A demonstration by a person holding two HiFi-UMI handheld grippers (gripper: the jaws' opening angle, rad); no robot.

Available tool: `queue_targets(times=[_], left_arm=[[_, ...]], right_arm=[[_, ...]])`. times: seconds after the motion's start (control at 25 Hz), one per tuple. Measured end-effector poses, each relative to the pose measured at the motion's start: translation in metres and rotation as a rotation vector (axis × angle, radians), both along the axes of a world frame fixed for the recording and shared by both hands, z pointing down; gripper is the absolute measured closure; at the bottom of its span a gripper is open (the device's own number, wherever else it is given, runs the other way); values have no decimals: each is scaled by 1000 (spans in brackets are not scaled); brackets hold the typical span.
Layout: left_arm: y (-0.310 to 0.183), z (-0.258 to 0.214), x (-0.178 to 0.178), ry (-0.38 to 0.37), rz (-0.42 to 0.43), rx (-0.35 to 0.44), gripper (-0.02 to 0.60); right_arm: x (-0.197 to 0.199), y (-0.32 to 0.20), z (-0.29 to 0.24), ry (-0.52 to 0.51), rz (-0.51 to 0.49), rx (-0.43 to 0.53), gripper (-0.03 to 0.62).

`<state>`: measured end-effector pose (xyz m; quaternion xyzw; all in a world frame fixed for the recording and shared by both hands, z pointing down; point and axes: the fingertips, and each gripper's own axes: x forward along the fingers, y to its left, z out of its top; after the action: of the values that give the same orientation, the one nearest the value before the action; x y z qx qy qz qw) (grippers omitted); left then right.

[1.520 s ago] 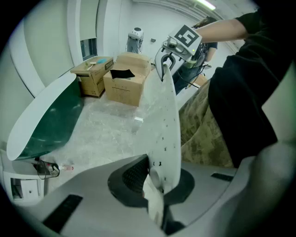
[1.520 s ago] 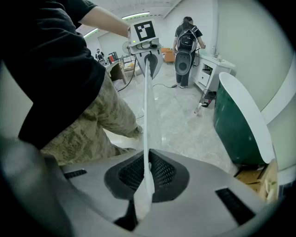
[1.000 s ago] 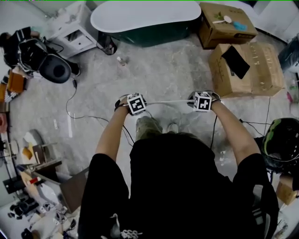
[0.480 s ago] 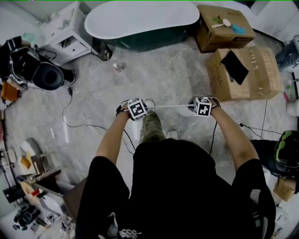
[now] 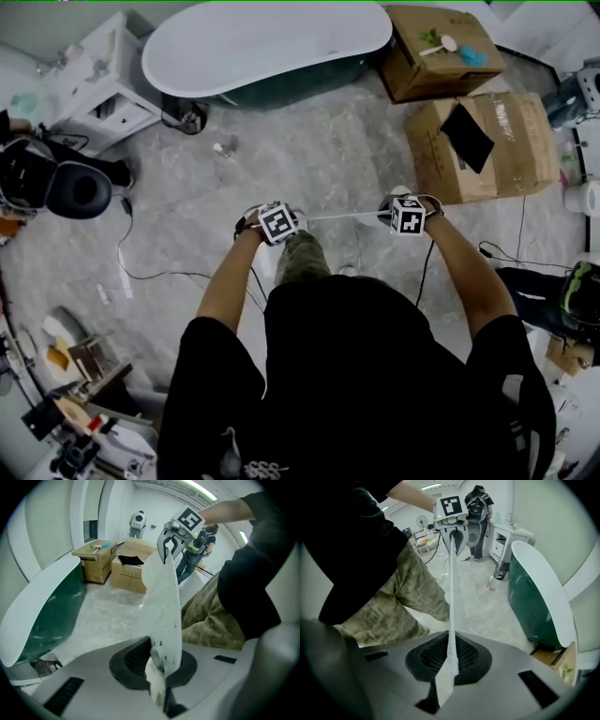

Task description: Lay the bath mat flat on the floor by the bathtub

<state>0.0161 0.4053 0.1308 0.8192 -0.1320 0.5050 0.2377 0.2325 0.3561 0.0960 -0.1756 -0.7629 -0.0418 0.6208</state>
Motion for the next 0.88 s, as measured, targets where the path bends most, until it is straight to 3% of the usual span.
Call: queue_targets(times=[0.4, 0.64, 0.88], left_arm=[[-73, 4, -85, 46, -42, -9, 554], [-105, 6, -109, 36, -28, 16, 554], [-138, -2, -110, 37, -80, 45, 554]], right_arm=[[-86, -63, -4, 48, 58, 32, 566], [-110, -105, -6, 49, 89, 89, 566], [-112, -137, -7, 57, 60, 104, 566]])
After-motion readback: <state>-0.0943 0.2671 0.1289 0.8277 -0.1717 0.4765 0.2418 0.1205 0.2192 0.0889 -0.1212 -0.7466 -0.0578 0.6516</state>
